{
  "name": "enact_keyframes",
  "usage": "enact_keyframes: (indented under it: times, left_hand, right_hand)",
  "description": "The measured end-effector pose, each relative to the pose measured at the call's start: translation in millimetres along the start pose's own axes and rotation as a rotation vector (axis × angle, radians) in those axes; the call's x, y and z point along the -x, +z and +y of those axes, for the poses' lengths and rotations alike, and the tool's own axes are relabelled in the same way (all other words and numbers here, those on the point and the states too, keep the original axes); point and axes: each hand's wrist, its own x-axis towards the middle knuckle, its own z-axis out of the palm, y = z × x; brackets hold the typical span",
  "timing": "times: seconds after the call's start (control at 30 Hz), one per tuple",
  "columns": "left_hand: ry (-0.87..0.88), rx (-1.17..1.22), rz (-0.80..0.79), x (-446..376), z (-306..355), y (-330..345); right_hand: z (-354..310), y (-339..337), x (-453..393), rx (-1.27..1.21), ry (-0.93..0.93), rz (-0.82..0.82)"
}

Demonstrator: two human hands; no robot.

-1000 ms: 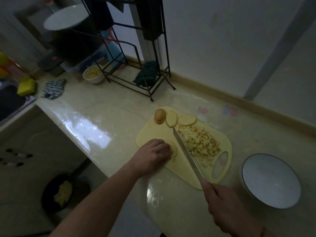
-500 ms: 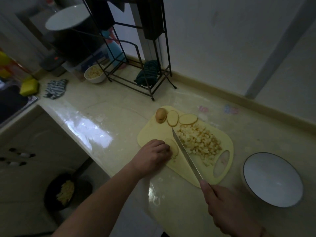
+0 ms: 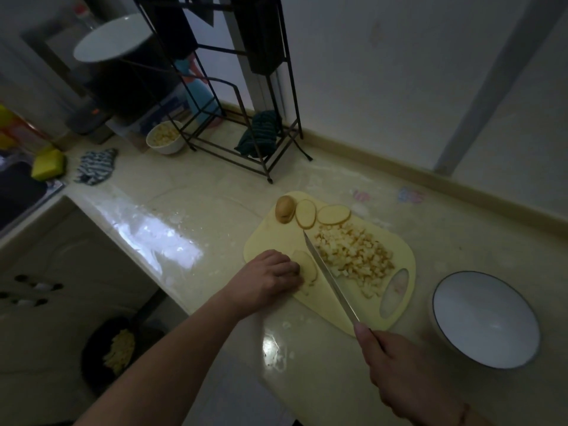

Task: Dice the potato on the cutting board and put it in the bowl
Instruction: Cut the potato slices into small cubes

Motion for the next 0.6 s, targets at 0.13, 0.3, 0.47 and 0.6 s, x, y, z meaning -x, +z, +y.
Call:
enact_keyframes:
  times: [0.13, 0.3, 0.47, 0.6]
  left_hand:
    - [-0.018, -0.003, -0.016, -19, 0, -2]
    - [-0.051, 0.074, -0.183, -27, -8, 3]
    - [-0.057, 0.071, -0.142, -23, -4, 9]
    - [-0.13, 0.007, -0.053, -11, 5, 11]
  right_hand:
    - [-2, 3, -1, -0.005, 0.009, 0.004]
    - [-2, 3, -3, -0.058, 0.001, 0.036]
    - [-1, 3, -5, -0.08, 0.026, 0.018]
    - [-2, 6, -5, -0.115, 0.047, -0.004]
